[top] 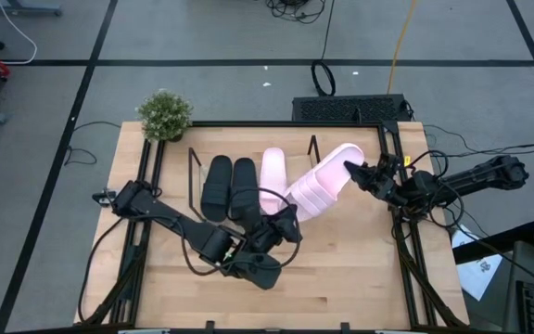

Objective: Pick and place slides into the shelf
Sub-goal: Put the pink pair of slide on the shelf

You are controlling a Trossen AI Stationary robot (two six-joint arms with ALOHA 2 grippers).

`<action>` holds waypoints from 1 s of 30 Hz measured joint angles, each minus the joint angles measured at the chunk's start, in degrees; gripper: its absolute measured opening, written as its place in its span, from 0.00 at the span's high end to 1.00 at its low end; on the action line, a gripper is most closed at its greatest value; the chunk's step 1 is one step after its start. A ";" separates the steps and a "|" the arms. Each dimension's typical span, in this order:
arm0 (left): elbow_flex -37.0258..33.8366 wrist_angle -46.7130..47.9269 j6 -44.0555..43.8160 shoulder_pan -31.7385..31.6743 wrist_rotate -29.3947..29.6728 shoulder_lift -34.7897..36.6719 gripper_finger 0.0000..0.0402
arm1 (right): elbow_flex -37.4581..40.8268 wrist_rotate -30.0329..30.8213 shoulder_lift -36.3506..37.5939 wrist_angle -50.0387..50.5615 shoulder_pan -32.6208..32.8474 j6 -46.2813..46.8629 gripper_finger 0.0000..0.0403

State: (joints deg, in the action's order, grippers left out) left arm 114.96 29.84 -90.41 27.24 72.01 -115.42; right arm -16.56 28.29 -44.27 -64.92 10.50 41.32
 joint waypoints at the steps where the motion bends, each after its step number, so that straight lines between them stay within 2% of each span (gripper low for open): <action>1: 0.00 -0.04 -0.13 -0.15 -0.24 0.01 0.89 | 0.00 0.00 0.00 0.03 0.00 -0.02 0.87; 6: 0.00 -1.13 -0.31 -0.04 -2.53 -0.01 0.89 | 0.00 -0.02 0.00 0.06 0.00 -0.08 0.87; 14: 0.00 -2.26 -2.78 4.83 -1.32 0.20 0.89 | 0.00 0.36 0.00 0.03 -0.38 -0.41 0.87; 21: 0.00 3.77 -9.34 7.82 4.29 0.31 0.89 | -0.02 -0.20 0.02 -1.02 -1.18 0.99 0.87; 26: 0.00 9.30 -9.90 7.15 2.16 0.31 0.89 | -0.02 -1.61 0.06 -2.75 -1.16 1.52 0.87; 30: 0.00 13.36 -13.60 6.07 -0.57 0.31 0.89 | -0.02 -1.85 0.68 -3.02 -1.16 1.47 0.87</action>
State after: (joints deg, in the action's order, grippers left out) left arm 114.96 43.20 -104.01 33.31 71.44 -115.11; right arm -16.58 26.45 -43.59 -67.94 9.34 42.78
